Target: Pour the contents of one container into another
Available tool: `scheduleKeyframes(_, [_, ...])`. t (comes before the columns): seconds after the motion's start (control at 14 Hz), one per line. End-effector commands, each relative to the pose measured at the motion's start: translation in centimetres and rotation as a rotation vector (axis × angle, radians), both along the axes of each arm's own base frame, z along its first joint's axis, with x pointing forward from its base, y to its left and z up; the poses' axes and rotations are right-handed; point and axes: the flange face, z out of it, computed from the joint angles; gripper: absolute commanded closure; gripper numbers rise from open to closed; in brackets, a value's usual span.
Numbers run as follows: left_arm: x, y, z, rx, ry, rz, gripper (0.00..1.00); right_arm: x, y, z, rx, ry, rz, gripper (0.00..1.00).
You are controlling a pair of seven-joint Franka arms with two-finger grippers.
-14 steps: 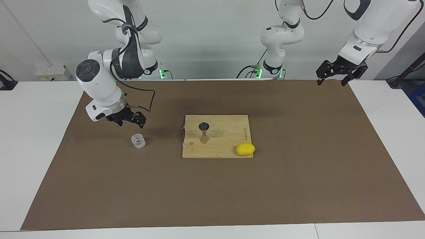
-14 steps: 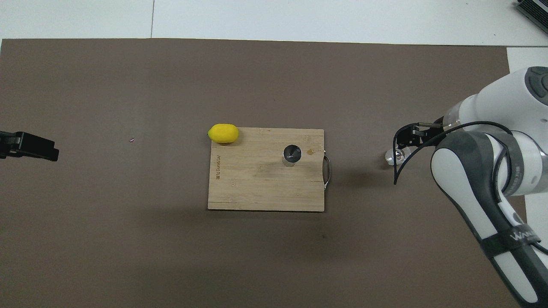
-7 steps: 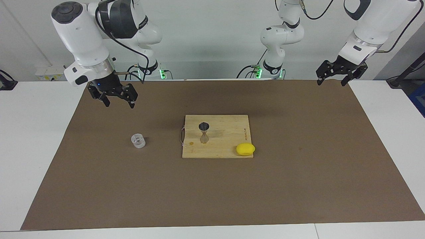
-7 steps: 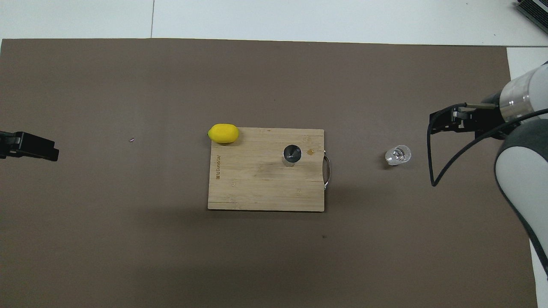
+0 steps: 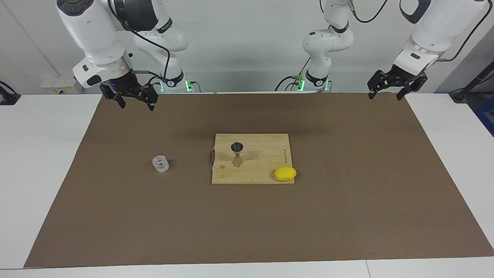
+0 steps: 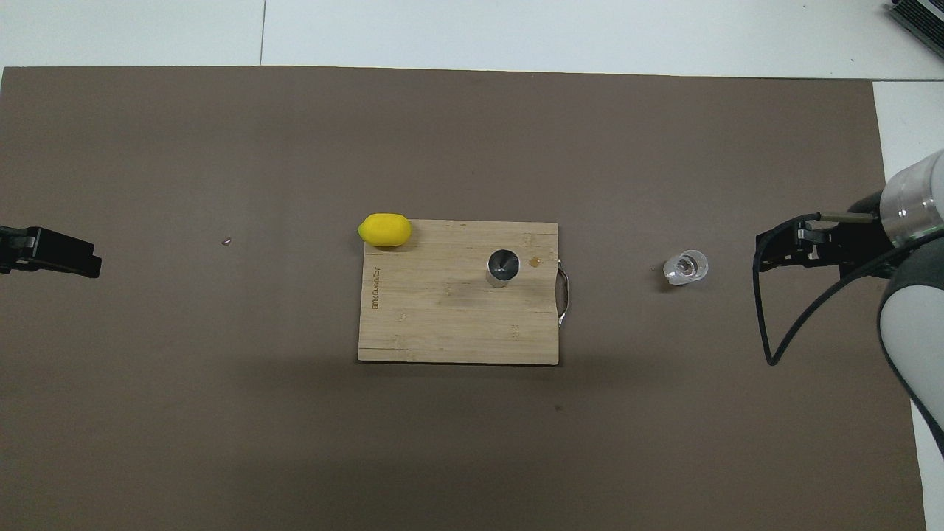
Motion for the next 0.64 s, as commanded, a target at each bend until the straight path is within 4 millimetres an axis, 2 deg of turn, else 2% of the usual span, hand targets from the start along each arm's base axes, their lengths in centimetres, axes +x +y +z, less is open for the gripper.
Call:
scheduleKeyframes(0.0, [-0.37, 0.03, -0.06, 0.017, -0.006, -0.003, 0.0, -0.47, -0.38, 0.22, -0.017, -0.029, 0.035, 0.0])
scheduleKeyframes(0.57, [-0.37, 0.03, -0.06, 0.017, -0.006, -0.003, 0.0, -0.8, -0.07, 0.11, -0.004, -0.018, 0.029, 0.0])
